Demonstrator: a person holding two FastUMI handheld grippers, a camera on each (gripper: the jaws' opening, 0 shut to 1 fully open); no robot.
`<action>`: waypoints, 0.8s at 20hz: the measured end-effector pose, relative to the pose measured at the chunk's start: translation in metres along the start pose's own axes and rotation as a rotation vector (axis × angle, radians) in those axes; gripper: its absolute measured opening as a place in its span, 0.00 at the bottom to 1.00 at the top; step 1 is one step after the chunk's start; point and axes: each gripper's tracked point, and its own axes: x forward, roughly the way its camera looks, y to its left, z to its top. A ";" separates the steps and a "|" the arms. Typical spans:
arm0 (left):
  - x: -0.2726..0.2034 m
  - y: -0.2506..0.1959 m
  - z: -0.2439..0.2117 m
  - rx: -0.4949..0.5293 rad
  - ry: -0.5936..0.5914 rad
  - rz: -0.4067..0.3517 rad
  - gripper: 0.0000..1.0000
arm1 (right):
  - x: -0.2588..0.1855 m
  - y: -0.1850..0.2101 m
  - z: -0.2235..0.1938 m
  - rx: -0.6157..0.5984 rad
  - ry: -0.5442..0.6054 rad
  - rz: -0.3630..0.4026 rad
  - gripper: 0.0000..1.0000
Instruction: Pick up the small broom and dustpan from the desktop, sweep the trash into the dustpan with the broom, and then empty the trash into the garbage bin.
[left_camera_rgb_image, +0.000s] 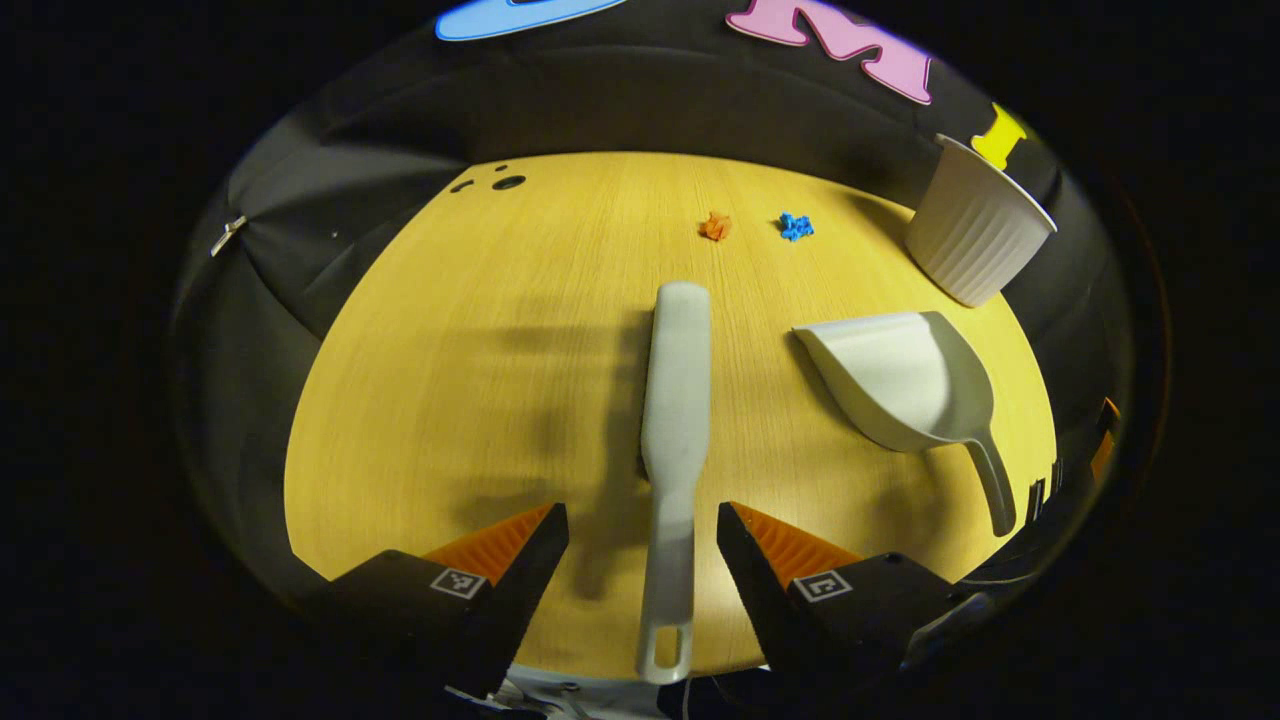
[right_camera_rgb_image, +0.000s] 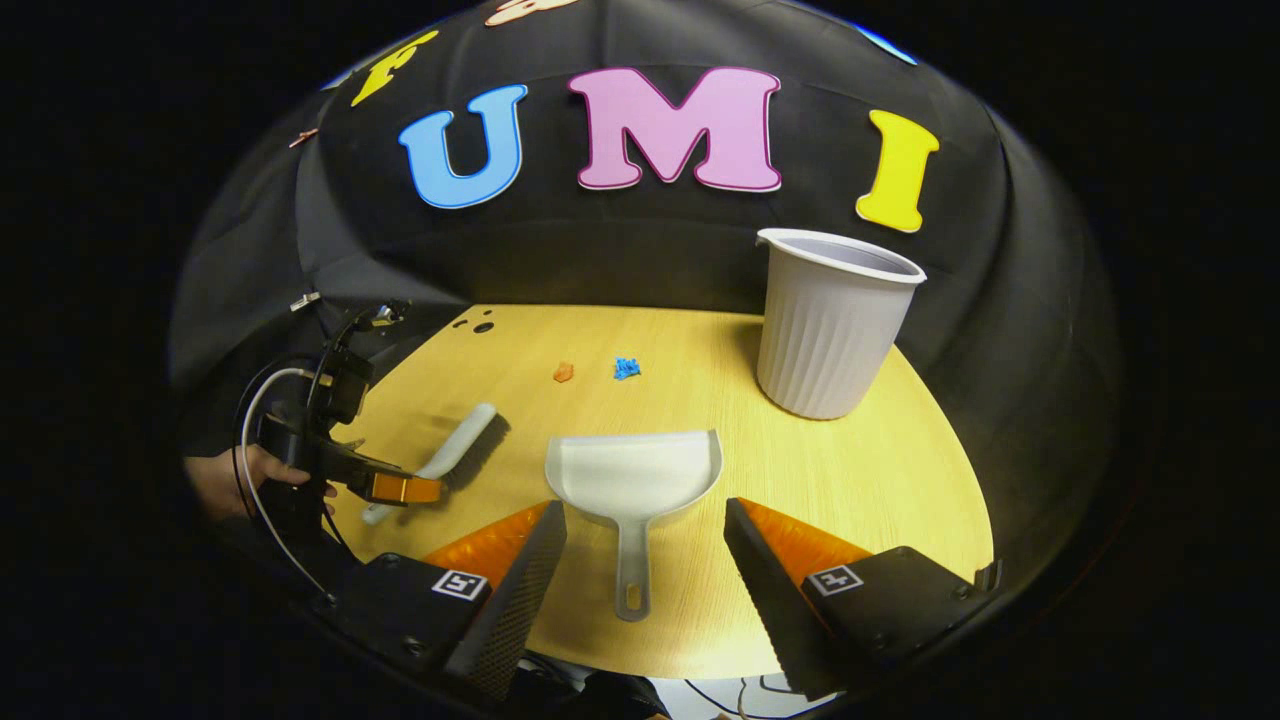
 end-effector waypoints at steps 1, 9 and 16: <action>0.006 -0.001 0.000 0.009 0.015 0.007 0.95 | 0.005 -0.003 -0.003 0.006 0.011 0.001 0.99; 0.038 -0.013 -0.002 0.023 0.087 0.044 0.92 | 0.036 -0.006 -0.014 0.013 0.082 0.039 0.99; 0.044 -0.016 0.003 -0.006 0.051 0.062 0.47 | 0.053 -0.003 -0.027 0.073 0.152 0.095 0.99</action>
